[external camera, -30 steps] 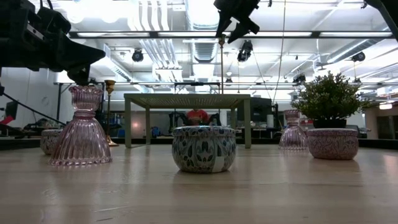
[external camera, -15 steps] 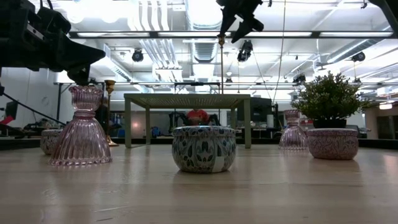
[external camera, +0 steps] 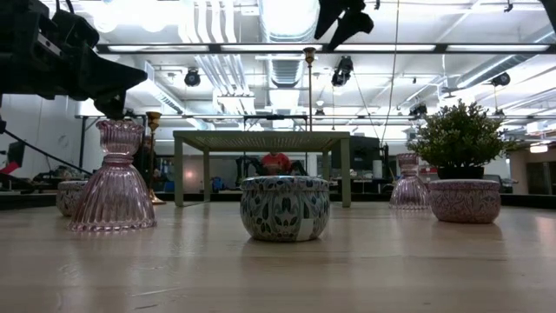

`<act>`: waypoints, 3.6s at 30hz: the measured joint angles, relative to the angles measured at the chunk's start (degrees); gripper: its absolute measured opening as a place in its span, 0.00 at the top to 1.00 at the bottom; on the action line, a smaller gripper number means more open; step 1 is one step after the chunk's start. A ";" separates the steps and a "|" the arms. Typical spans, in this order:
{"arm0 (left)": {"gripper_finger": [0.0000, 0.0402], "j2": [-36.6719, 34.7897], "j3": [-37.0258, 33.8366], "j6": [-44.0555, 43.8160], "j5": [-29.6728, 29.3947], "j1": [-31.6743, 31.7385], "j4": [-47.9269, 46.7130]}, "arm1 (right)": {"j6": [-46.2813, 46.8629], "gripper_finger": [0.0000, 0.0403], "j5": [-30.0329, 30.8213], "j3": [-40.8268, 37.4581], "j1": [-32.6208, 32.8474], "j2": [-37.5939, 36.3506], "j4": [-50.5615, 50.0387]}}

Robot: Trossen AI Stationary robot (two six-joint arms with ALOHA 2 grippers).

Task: Pick & Place candle stick holders
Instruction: Put the top gold candle holder on the shelf

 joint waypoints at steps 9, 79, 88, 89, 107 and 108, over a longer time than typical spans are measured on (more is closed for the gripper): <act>0.98 0.00 0.00 0.00 0.00 0.01 0.01 | -3.88 0.34 -1.47 -17.14 3.91 -9.25 9.43; 0.98 -0.11 0.00 -10.44 -1.93 0.00 1.62 | -7.31 0.38 -15.83 -76.13 13.30 -39.80 53.19; 0.98 0.44 1.42 -9.15 -14.31 0.02 1.66 | -7.02 0.38 -14.29 -76.13 13.30 -39.78 53.13; 0.98 0.42 2.14 -8.39 -15.27 0.02 2.18 | -7.02 0.38 -14.29 -76.13 13.30 -39.78 53.12; 0.94 0.66 8.30 -6.36 -26.37 -0.02 -0.68 | -7.48 0.39 -14.31 -76.13 13.30 -39.76 53.12; 0.91 0.71 8.82 -5.35 -27.29 0.00 -1.47 | -7.48 0.39 -14.30 -76.13 13.30 -39.76 53.12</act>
